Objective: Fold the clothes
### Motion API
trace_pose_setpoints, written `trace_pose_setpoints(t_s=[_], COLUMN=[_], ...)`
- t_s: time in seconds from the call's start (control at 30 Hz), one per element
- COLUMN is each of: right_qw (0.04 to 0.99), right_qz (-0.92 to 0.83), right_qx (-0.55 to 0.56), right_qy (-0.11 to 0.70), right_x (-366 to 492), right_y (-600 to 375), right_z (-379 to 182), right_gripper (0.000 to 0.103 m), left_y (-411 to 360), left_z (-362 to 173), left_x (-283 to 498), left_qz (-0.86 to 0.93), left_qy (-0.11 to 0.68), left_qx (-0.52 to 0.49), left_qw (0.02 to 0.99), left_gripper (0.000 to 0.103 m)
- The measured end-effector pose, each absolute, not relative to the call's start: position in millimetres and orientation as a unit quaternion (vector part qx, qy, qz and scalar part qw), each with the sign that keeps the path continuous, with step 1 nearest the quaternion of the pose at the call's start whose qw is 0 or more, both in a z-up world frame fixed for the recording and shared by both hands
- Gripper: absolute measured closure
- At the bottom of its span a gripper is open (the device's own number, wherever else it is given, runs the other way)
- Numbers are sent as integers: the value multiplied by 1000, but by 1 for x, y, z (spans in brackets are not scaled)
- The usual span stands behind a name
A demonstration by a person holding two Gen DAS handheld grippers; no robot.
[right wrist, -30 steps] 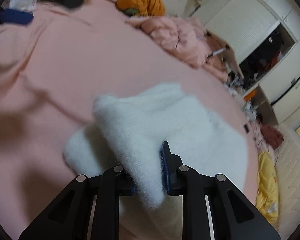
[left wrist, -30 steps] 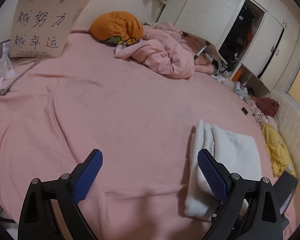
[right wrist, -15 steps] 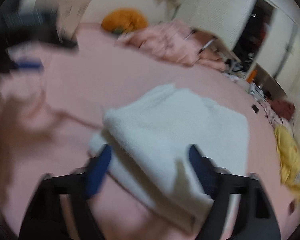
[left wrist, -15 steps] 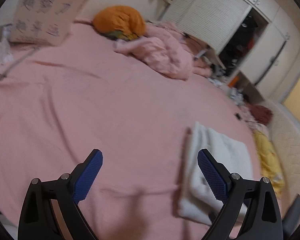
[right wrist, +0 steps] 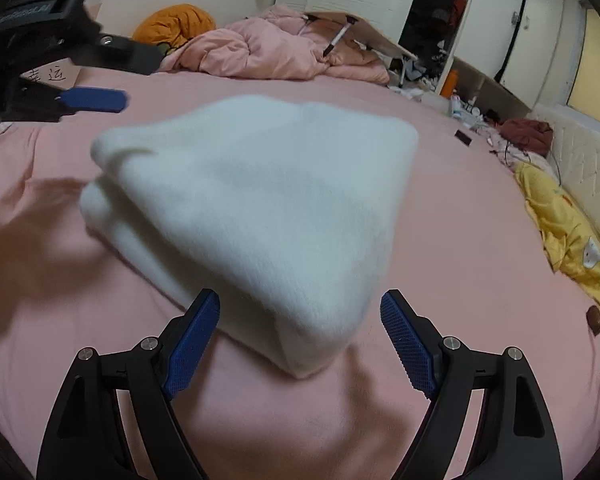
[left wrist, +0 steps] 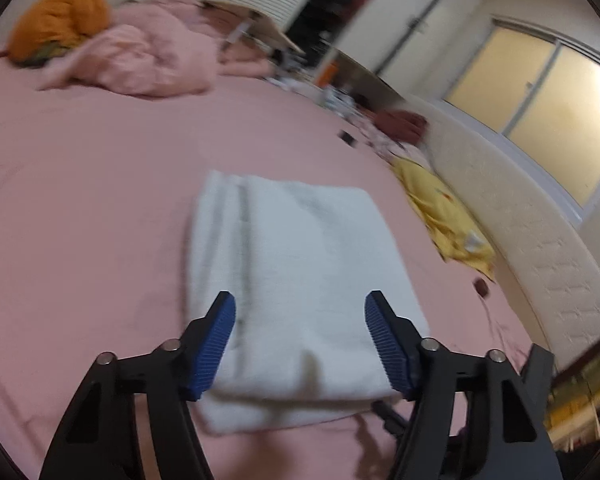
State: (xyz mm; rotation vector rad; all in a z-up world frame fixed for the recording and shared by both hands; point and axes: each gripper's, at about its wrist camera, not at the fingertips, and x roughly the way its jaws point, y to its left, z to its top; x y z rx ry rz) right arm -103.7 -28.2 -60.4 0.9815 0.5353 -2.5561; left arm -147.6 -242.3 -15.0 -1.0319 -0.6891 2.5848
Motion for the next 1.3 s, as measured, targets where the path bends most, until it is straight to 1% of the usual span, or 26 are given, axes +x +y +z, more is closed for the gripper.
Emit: trace_pose_setpoints(t_s=[0.1, 0.2, 0.23, 0.3, 0.33, 0.37, 0.4, 0.43, 0.47, 0.5, 0.57, 0.63, 0.7, 0.77, 0.8, 0.83, 0.9, 0.97, 1.0, 1.07, 1.1, 1.13, 1.17, 1.2, 1.3], right_qw=[175, 173, 176, 182, 189, 194, 191, 188, 182, 177, 178, 181, 178, 173, 171, 169, 172, 175, 176, 177, 177, 170, 162, 155, 147], right_qz=[-905, -907, -906, -904, -901, -898, -896, -895, -897, -899, -904, -906, -899, -892, -889, -886, -884, -884, -885, -892, -896, -901, -905, -908, -913], right_qx=[354, 360, 362, 368, 372, 377, 381, 385, 385, 384, 377, 362, 366, 383, 391, 398, 398, 394, 390, 371, 362, 353, 345, 338, 333], right_qy=[161, 135, 129, 120, 118, 117, 122, 125, 121, 116, 98, 128, 160, 165, 167, 169, 173, 183, 185, 186, 187, 188, 190, 191, 183], right_x=[-103, -106, -108, -113, -115, -118, -121, -124, -125, -126, -124, -119, -119, -124, -126, -128, -126, -123, -120, -112, -108, -106, -105, -105, -109], right_y=[-16, -2, -1, 0, -2, -4, -6, -7, -5, -2, 5, -3, -12, -13, -14, -14, -12, -11, -11, -11, -11, -13, -15, -17, -21], right_z=[-61, -64, -63, -63, -64, -65, -67, -68, -67, -64, -56, -54, -61, -72, -77, -82, -79, -79, -78, -71, -68, -64, -60, -59, -57], right_gripper=[21, 21, 21, 21, 21, 27, 38, 54, 66, 70, 73, 73, 73, 73, 73, 73, 73, 66, 65, 61, 59, 50, 35, 32, 31], left_y=[-238, -237, -238, -240, -241, -241, -243, -246, -249, -255, -266, -270, -269, -268, -271, -274, -276, -280, -282, -287, -288, -288, -288, -285, -279], left_z=[-32, -43, -45, -47, -50, -52, -51, -47, -43, -37, -23, -18, -42, -71, -76, -72, -56, -44, -42, -42, -44, -47, -50, -53, -62], left_x=[-168, -184, -190, -201, -205, -206, -206, -202, -197, -189, -169, -154, -157, -164, -164, -161, -156, -150, -146, -137, -135, -134, -136, -138, -146], left_qz=[874, 870, 867, 855, 844, 836, 834, 835, 837, 841, 851, 862, 850, 827, 821, 823, 835, 839, 835, 822, 818, 812, 808, 807, 804], left_qy=[-248, -241, -245, -264, -277, -284, -289, -295, -303, -316, -341, -340, -334, -338, -354, -364, -354, -348, -355, -380, -389, -397, -400, -398, -395], left_qx=[-389, -407, -411, -419, -428, -434, -434, -427, -417, -399, -354, -336, -378, -428, -426, -413, -401, -400, -402, -401, -400, -402, -407, -412, -421], left_qw=[151, 137, 138, 152, 168, 176, 179, 181, 183, 185, 186, 170, 152, 137, 137, 138, 129, 122, 127, 136, 140, 145, 146, 143, 144], left_gripper=[38, 40, 46, 66, 73, 74, 74, 76, 77, 78, 78, 78, 78, 78, 78, 77, 72, 69, 67, 59, 58, 53, 46, 45, 45])
